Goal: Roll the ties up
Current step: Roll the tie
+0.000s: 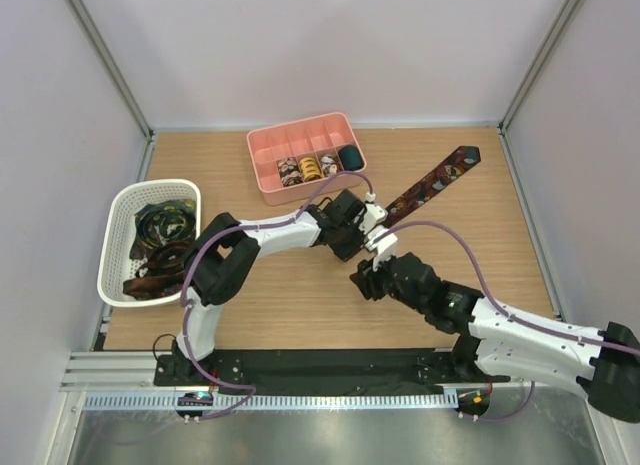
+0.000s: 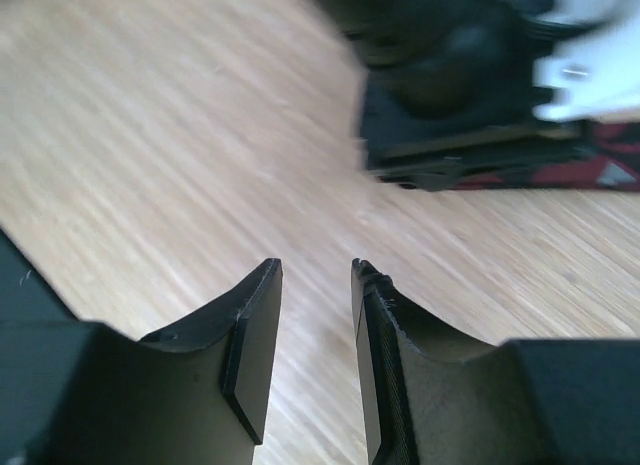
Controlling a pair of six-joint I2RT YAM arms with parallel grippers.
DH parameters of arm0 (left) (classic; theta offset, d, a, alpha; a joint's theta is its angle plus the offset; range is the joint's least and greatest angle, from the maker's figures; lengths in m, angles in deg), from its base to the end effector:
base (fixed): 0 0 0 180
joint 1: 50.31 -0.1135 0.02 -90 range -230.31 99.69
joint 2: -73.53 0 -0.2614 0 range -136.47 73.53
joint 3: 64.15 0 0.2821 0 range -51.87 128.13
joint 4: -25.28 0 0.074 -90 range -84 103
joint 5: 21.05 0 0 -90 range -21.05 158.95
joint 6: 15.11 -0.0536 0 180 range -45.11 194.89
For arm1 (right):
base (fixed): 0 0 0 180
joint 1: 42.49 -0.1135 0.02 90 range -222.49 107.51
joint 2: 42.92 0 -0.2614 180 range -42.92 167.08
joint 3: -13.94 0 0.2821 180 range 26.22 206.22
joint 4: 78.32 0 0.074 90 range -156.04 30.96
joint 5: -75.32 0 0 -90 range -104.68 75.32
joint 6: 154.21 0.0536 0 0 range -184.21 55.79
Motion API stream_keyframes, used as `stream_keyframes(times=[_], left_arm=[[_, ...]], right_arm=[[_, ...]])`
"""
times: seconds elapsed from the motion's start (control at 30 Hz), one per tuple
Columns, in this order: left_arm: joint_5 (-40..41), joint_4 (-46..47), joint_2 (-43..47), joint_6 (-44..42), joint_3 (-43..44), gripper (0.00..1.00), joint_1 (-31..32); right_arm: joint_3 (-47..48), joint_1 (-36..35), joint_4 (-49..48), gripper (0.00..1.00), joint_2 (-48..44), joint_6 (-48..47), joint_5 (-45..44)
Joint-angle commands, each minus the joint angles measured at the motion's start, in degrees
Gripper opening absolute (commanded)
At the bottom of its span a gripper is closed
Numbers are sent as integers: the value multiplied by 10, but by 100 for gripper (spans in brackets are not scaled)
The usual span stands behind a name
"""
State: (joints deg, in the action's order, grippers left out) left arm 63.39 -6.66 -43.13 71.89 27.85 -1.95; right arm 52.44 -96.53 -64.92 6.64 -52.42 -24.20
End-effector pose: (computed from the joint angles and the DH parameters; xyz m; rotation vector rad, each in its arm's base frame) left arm 0.3043 -0.3500 0.1231 1.1648 2.3348 -0.4187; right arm 0.1497 0.1913 0.2058 -0.6316 1.9373 0.5695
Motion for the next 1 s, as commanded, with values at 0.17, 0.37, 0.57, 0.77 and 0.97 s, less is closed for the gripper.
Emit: stream_keyframes(times=[0.17, 0.37, 0.57, 0.77, 0.97], left_arm=[[6, -124, -52, 10, 6, 37, -4], [-1, -155, -51, 16, 21, 37, -4], [-23, -195, -54, 17, 41, 37, -5], [-45, -230, -67, 23, 73, 37, -5], [-38, -277, -95, 27, 114, 36, -7]], right_arm=[[82, -210, -28, 41, 121, -139, -210], [249, -251, 126, 44, 336, -191, -304], [379, -250, 216, 51, 504, -222, -374], [453, -238, 274, 51, 605, -232, -407], [516, -202, 339, 62, 693, -216, -437]])
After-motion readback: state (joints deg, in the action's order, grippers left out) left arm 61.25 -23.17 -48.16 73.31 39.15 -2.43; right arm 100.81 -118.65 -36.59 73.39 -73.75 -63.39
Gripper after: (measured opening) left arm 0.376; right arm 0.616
